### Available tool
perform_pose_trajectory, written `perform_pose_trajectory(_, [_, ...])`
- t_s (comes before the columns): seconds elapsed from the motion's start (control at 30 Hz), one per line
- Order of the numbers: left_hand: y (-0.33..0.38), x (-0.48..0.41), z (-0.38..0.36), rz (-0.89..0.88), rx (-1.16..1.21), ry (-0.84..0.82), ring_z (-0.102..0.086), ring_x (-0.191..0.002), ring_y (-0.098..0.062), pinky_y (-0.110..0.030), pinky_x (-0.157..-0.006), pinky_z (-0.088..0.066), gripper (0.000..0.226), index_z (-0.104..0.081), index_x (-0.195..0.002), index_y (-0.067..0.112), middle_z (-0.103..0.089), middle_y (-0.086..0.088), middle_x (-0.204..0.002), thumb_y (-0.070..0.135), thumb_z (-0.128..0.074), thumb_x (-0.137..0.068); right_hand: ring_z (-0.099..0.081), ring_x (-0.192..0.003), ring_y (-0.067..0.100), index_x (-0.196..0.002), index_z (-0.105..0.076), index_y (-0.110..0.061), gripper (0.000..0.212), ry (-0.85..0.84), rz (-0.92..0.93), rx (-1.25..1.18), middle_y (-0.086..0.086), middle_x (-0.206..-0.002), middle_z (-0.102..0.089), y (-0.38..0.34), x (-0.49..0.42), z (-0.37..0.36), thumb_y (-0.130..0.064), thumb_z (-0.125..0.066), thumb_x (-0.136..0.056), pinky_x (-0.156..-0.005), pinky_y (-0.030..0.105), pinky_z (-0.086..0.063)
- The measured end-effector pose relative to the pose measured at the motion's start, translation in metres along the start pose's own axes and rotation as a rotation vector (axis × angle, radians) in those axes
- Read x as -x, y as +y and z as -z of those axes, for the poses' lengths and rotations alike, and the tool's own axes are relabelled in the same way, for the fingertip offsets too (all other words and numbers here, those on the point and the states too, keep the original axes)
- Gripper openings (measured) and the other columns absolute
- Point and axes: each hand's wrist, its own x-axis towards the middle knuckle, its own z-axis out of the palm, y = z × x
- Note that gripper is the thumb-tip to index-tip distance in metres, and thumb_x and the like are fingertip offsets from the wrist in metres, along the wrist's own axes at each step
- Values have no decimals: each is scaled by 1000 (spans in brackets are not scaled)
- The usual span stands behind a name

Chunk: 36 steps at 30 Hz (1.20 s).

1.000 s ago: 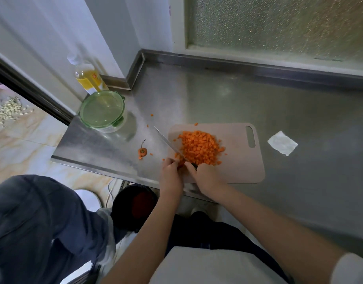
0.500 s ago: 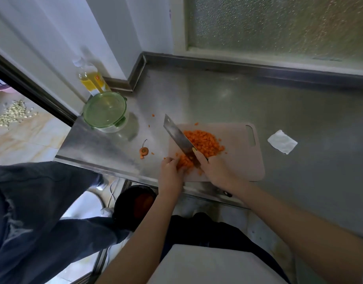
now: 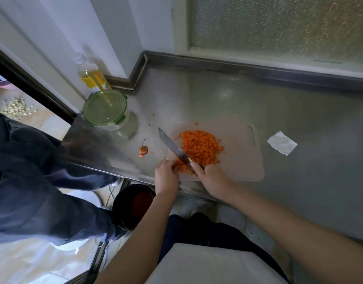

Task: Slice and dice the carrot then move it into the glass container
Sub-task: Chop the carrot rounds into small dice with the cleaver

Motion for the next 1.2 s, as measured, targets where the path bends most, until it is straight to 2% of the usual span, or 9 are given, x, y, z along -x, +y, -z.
perform_pose_trajectory(0.07, [1,0,-1,3,-11,1,-51,-74,-16,-14,-64,-28,20,-74,-86,9,-61,-9,-85,0,-56,-87,-33,-49,16,-65,-42,-24,44,-33,8,25,3,-56,-36,-2,1,0,-39,-28,-103,-52,34,-37])
perform_pose_trajectory(0.13, [2,0,-2,17,-21,-4,-55,-77,-21,-15,-65,-32,20,-74,-87,6,-61,-11,-87,0,-55,-88,-32,-51,17,-116,-58,-11,32,-61,-138,-15,5,-62,-32,-4,-3,-3,-22,-30,-104,-46,27,-28])
perform_pose_trajectory(0.17, [2,0,-2,25,-25,-7,-57,-80,-23,-18,-66,-35,21,-74,-89,5,-62,-12,-88,0,-54,-88,-36,-55,17,-143,-34,-7,41,-88,-171,22,6,-68,-34,-4,-4,-5,-12,-32,-103,-46,26,-27])
perform_pose_trajectory(0.2, [3,-1,-3,30,-25,-9,-58,-81,-24,-21,-68,-39,21,-74,-91,5,-62,-12,-89,-1,-53,-88,-42,-62,19,-150,-18,-8,51,-71,-160,44,6,-74,-37,-2,-6,-9,-9,-34,-101,-50,26,-31])
perform_pose_trajectory(0.33, [1,-2,-6,38,-20,-8,-58,-78,-26,-30,-68,-45,19,-71,-84,3,-60,-12,-84,-2,-53,-86,-49,-79,22,-115,-58,-4,51,-26,-45,62,-1,-70,-44,-3,-6,-9,-40,-23,-103,-74,35,-43])
perform_pose_trajectory(0.53, [2,-1,-3,63,18,-19,-55,-73,-21,-17,-59,-31,21,-69,-80,5,-58,-8,-80,-5,-51,-84,-40,-49,18,-58,-44,-8,62,19,-94,213,3,-55,-42,-9,-17,-21,-50,-26,-100,-58,31,-37])
perform_pose_trajectory(0.67, [2,1,1,1,53,-12,-56,-74,-22,-27,-65,-43,27,-72,-87,13,-59,-10,-79,-4,-51,-85,-42,-51,22,-54,-39,-10,62,36,-107,169,5,-55,-43,-13,-24,-20,-50,-29,-100,-59,31,-37])
perform_pose_trajectory(0.93, [-1,-4,4,32,85,-50,-54,-78,-18,-15,-65,-32,20,-73,-98,13,-61,-9,-84,4,-60,-85,-36,-48,17,-52,-35,-12,61,37,-44,82,3,-52,-38,-8,-29,-8,-47,-30,-101,-49,26,-29])
perform_pose_trajectory(1.2, [-9,0,6,-14,84,-57,-52,-81,-23,-20,-69,-34,19,-71,-104,9,-57,-11,-87,8,-59,-89,-47,-56,27,-53,-40,-6,65,112,-17,-16,11,-54,-44,-3,-30,-4,-53,-31,-98,-65,37,-45])
